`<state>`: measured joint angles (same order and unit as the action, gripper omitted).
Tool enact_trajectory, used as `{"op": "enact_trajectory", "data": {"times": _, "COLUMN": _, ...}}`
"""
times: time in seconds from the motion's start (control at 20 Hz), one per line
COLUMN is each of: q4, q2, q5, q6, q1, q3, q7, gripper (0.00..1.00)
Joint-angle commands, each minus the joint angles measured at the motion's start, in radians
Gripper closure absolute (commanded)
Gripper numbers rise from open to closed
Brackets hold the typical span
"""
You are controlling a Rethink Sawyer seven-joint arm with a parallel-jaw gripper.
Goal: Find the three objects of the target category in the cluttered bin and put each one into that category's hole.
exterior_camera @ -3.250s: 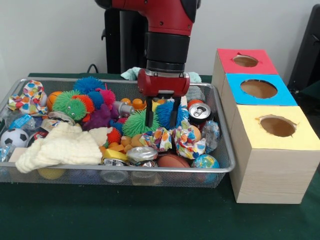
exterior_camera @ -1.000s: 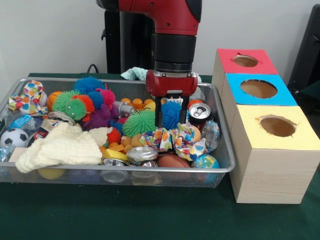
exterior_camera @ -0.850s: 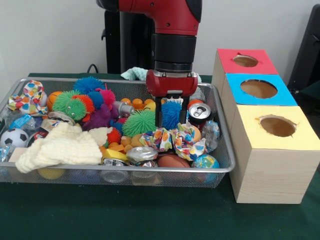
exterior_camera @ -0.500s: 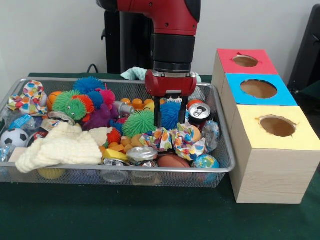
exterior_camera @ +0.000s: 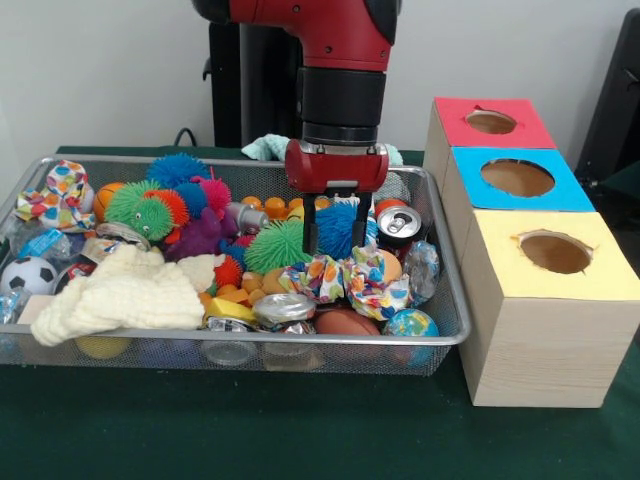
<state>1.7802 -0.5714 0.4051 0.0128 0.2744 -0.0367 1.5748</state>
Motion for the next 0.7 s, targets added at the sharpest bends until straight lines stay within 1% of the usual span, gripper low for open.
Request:
{"op": "enact_trajectory", "data": {"times": 0.05, "q4": -0.008, "q2": 0.013, "q5": -0.012, "q6": -0.012, "q1": 0.026, "q3": -0.042, "q7": 0.141, "gripper": 0.00}}
{"op": "enact_trajectory", "data": {"times": 0.2, "q4": 0.009, "q2": 0.014, "q5": -0.012, "q6": -0.003, "q1": 0.029, "q3": -0.046, "q7": 0.149, "gripper": 0.00}}
{"op": "enact_trajectory", "data": {"times": 0.3, "q4": 0.004, "q2": 0.014, "q5": -0.015, "q6": -0.012, "q1": 0.021, "q3": -0.039, "q7": 0.148, "gripper": 0.00}}
{"op": "enact_trajectory", "data": {"times": 0.45, "q4": 0.000, "q2": 0.034, "q5": -0.019, "q6": 0.011, "q1": 0.025, "q3": -0.041, "q7": 0.159, "gripper": 0.00}}
{"op": "enact_trajectory", "data": {"times": 0.5, "q4": 0.001, "q2": 0.030, "q5": -0.020, "q6": 0.020, "q1": 0.017, "q3": -0.031, "q7": 0.164, "gripper": 0.00}}
{"op": "enact_trajectory", "data": {"times": 0.7, "q4": 0.020, "q2": 0.033, "q5": -0.023, "q6": 0.091, "q1": 0.039, "q3": -0.066, "q7": 0.196, "gripper": 0.00}}
